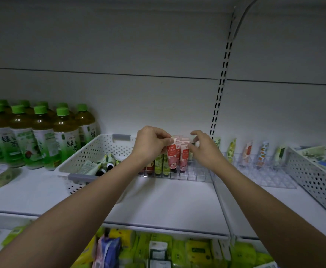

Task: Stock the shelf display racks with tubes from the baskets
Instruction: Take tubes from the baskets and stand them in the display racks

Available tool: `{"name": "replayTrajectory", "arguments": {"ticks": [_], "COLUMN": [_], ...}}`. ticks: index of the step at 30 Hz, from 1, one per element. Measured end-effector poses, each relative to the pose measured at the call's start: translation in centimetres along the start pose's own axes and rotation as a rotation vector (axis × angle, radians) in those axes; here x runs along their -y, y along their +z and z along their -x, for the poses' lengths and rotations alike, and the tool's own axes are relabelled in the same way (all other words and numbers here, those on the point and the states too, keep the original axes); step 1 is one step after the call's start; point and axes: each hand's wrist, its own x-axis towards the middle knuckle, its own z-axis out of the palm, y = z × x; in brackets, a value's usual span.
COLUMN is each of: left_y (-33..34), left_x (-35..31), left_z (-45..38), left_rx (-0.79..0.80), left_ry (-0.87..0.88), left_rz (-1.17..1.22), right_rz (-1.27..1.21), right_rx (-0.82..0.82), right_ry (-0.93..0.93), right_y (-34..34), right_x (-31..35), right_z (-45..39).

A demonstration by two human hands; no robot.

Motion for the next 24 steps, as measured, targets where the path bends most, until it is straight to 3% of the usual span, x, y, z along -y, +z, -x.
{"name": "replayTrajectory", "arguments": {"ticks": [5, 12, 16, 24], "left_y": [0.8, 1.9, 3.0, 4.3], "left_x": [0.4, 0.8, 0.8, 1.2], "left_z": [0.0, 0.1, 0.4, 0.0], "left_rx": [-0.038, -0.079, -0.105, -0.143], "left_ry": [0.061, 0.087, 0.118, 0.184], "left_rz": [-0.112, -0.177, -0.229, -0.408], "right_rz": [-0.034, -0.037, 0.087, 0.129], "right_rx": [0.019, 0.307, 0.473, 0.449], "right_ry": [-0.042, -0.142, -0.158, -0.138], "right_y": [0.5, 1.3, 2.3, 2.9], "right_x": [-0.7, -1.0, -1.4, -1.8], "right_z": [3.6, 9.5, 11.9, 12.8]}}
